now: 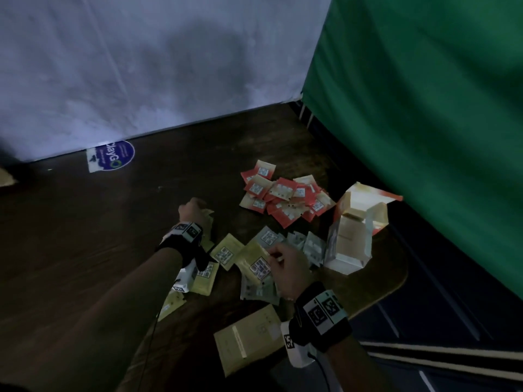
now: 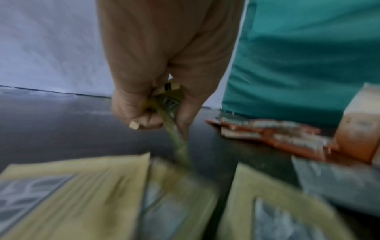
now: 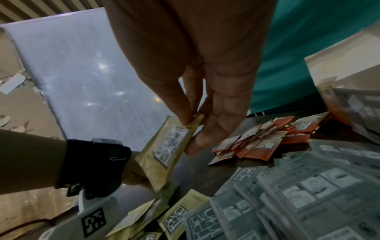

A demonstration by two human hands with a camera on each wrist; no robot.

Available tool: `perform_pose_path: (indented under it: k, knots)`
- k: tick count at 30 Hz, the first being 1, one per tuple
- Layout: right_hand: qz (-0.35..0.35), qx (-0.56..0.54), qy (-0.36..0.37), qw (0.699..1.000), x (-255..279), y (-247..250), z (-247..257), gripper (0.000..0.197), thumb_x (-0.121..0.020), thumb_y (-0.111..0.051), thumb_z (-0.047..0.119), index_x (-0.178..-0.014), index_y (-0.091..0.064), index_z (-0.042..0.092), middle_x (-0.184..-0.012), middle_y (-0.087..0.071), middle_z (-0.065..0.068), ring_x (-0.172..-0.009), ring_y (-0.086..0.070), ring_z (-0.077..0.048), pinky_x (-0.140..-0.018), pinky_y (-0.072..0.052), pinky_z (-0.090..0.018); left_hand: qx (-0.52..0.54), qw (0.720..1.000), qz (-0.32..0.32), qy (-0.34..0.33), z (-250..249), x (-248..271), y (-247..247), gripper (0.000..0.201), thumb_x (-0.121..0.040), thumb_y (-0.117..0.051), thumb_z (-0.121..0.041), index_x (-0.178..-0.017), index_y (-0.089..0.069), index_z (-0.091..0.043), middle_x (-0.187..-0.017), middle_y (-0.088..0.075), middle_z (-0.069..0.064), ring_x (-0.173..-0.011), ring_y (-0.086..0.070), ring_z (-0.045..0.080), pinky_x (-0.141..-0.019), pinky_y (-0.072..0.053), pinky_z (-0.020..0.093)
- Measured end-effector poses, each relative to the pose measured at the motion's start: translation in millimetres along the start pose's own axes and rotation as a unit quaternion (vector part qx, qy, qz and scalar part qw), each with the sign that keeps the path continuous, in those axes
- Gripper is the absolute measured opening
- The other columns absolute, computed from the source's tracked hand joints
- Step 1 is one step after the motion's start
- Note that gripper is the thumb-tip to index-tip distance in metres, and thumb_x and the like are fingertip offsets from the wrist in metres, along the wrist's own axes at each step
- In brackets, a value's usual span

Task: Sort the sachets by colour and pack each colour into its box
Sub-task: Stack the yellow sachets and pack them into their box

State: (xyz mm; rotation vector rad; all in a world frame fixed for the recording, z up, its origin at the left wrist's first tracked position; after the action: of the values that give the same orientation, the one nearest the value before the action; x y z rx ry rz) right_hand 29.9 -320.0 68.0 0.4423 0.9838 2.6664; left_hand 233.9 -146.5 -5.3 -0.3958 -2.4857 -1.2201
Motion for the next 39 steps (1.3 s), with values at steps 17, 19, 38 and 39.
perform_pose_path:
  k: [17,19,38,39]
  knots:
    - [0.15,-0.081,0.042,0.984,-125,-41,29,0.008,-0.094,-0.05,0.016,-0.086,-0.054,0.017,-0.088,-0.054,-0.004,-0.087,-0.054,-0.023,-0.076,-0.045,-0.036,0.221,0.973,-0.062,-0.033,-7,93,22,0.029,-0.074,-0.069,-0.005,-0.1,-0.071,-0.018,-0.101,-0.07,0.009,-0.094,-0.066,0.025,-0.084,-0.056,0.044]
    - [0.133,-0.056,0.038,0.989,-136,-35,13,0.011,-0.094,-0.051,0.014,-0.097,-0.061,0.01,-0.095,-0.059,-0.008,-0.089,-0.054,-0.02,-0.075,-0.04,-0.028,0.223,0.973,-0.062,0.004,7,94,13,0.028,-0.073,-0.066,-0.005,-0.096,-0.072,-0.02,-0.098,-0.071,0.008,-0.093,-0.066,0.025,-0.083,-0.056,0.044]
    - [0.123,-0.061,0.005,0.99,-144,-31,-52,0.025,-0.094,-0.057,0.02,-0.108,-0.061,-0.001,-0.098,-0.062,-0.015,-0.089,-0.059,-0.029,-0.075,-0.049,-0.038,0.234,0.966,0.02,0.105,-25,68,-70,0.025,-0.078,-0.072,-0.018,-0.101,-0.07,-0.006,-0.094,-0.067,0.011,-0.084,-0.064,0.025,-0.075,-0.057,0.036]
    - [0.101,-0.066,0.009,0.993,-144,-24,-50,0.025,-0.095,-0.055,0.02,-0.11,-0.061,0.0,-0.099,-0.063,-0.013,-0.091,-0.059,-0.027,-0.077,-0.049,-0.038,0.237,0.965,0.014,0.109,-25,65,-68,0.022,-0.079,-0.071,-0.017,-0.097,-0.069,-0.006,-0.092,-0.067,0.011,-0.083,-0.064,0.025,-0.072,-0.056,0.035]
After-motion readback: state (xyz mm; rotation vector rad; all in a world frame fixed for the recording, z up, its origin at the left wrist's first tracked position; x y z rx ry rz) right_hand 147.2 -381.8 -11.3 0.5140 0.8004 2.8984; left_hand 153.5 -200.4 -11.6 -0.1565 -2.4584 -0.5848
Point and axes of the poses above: each hand's wrist, its own x-axis away from the middle knuckle, its own y-axis out of the back of the hand, z = x × y, the point moved 10 cm from there along -x, towards the middle knuckle
